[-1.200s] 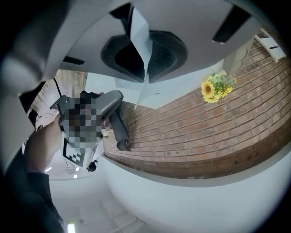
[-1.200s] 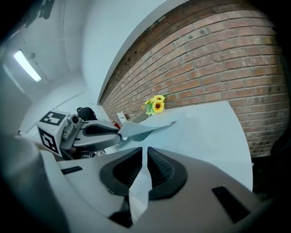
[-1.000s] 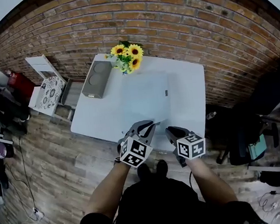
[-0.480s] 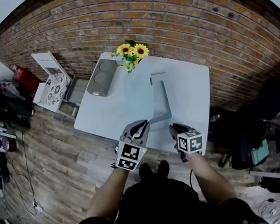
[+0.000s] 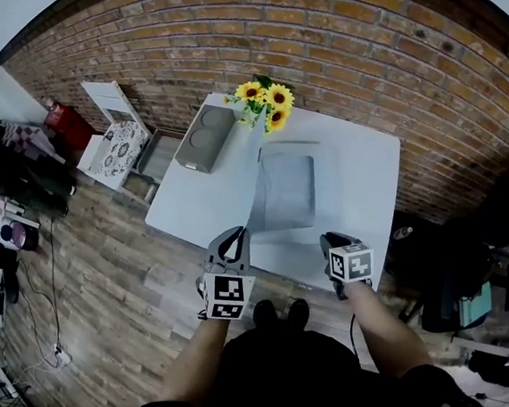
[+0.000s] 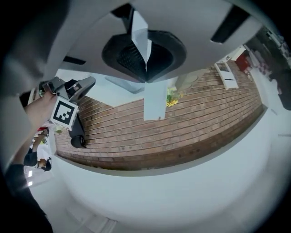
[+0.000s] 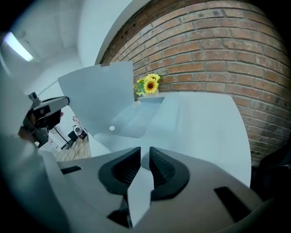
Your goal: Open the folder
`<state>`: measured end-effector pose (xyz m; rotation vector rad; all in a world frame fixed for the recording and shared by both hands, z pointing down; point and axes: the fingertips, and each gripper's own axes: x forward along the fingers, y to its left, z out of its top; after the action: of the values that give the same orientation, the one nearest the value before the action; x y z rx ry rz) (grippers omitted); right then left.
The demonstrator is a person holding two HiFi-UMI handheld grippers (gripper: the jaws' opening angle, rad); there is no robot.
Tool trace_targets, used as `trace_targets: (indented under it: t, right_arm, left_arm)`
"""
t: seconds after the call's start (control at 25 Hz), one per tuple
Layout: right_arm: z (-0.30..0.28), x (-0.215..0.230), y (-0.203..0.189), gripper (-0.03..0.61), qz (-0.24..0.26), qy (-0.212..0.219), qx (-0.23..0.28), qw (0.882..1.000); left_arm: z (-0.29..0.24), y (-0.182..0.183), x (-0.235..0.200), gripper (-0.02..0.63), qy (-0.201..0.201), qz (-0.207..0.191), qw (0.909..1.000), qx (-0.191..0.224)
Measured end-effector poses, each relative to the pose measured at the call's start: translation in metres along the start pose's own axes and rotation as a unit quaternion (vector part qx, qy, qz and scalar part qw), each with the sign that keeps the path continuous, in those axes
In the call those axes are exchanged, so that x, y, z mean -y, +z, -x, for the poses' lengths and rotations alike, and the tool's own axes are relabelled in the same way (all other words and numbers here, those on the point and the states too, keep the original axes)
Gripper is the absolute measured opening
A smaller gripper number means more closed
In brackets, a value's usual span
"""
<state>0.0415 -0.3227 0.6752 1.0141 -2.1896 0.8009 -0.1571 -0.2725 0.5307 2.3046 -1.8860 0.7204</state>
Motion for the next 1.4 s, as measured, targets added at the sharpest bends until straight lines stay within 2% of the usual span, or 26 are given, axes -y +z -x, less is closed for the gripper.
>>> trace_targets:
  t: [0.16,0.4,1.04,1.4]
  right_arm:
    - [-0.005,0.004,0.000,0.031,0.022,-0.003,0.002,1.000]
    - [-0.003,0.003,0.001,0.025,0.001,-0.020,0.004,1.000]
    - [-0.001,0.010,0.009,0.025,-0.045,-0.126,-0.014,0.991]
    - [-0.002,0.012,0.013,0.035,-0.070,-0.139,-0.018,0.988]
  left_arm:
    - [0.005,-0.012,-0.025,0.023,0.043,0.023,0.9987,-0.019]
    - [0.012,-0.042,-0.059,0.023,0.072,0.047,0.9953,-0.045]
    - [0.000,-0.111,-0.135,0.035,0.038,0.112,0.9903,-0.073]
    - [-0.011,-0.141,-0.156,0.049,0.042,0.129,0.9856,-0.101]
